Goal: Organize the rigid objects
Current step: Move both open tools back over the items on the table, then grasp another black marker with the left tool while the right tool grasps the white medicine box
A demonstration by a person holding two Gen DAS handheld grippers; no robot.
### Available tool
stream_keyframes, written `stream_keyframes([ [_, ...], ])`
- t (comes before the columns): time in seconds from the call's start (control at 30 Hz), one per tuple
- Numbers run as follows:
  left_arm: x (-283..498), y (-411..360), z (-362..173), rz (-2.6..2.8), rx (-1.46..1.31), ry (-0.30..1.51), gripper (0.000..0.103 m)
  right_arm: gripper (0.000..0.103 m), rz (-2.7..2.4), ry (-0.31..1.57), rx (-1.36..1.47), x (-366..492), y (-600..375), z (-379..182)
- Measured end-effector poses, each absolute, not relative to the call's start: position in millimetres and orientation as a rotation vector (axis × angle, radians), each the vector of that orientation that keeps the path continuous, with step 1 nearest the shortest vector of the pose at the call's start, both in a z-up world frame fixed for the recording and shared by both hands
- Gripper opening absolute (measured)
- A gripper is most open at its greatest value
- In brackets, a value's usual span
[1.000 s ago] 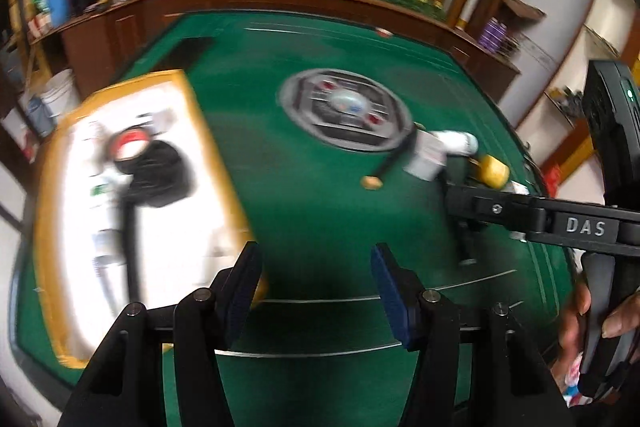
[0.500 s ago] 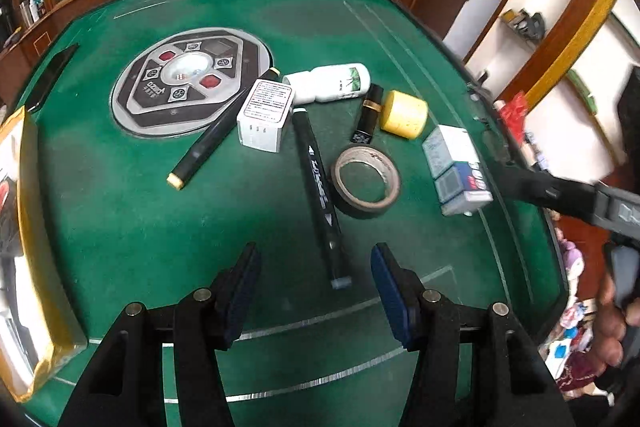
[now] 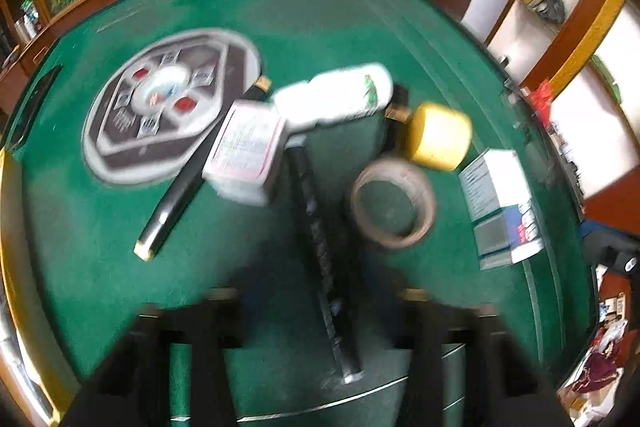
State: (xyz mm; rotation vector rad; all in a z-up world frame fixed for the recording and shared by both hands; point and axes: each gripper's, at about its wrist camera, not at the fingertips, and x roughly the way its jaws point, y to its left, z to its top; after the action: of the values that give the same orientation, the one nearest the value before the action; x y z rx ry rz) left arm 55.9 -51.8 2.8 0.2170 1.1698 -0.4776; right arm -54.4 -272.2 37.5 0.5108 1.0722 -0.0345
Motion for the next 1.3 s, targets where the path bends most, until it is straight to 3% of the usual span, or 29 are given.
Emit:
stream_keyframes([
  [0.1,46.3,-42.2,1.7,-0.463,0.241,1.143,0.018,0.065,-0.016,1.077,0.498,-45.7,-265.5,37.6],
  [0.53,6.3,-5.9,10.6,-0.473,0.210,1.141,0.018,0.070,-0.040,1.187,0.389,20.7,-239.3,6.5],
  [0.57,7.6,-4.9,14.7,-0.476,0.200,1.130,0.021,0.069,-0.044,1.198,0.383,22.4,-238.8,2.8],
  [0.63,12.1,-5.6,22.5,-0.488,0.180,1.117,0.040,0.043,-0.052,1.220,0.356,23.1,-237.6,-3.0],
  [0.67,15.4,-7.7,25.1,-0.482,0.181,1.112,0.060,0.040,-0.044,1.227,0.360,22.1,-238.0,-5.1],
  [0.7,19.3,-10.3,26.9,-0.473,0.184,1.105,0.067,0.040,-0.047,1.223,0.358,20.6,-238.8,-4.2],
  [0.83,31.9,-26.9,26.6,-0.492,0.208,1.088,0.067,0.040,-0.016,1.205,0.378,10.3,-240.0,0.8],
  [0.87,36.0,-33.3,23.4,-0.490,0.231,1.090,0.064,0.040,-0.007,1.199,0.382,6.8,-241.0,2.2],
  [0.97,52.8,-46.8,8.5,-0.471,0.267,1.158,0.015,0.040,0.020,1.181,0.408,-3.4,-246.7,8.3],
  [1.3,44.1,-38.9,6.9,-0.457,0.199,1.146,0.014,0.040,0.057,1.127,0.399,-27.3,-253.0,26.6],
])
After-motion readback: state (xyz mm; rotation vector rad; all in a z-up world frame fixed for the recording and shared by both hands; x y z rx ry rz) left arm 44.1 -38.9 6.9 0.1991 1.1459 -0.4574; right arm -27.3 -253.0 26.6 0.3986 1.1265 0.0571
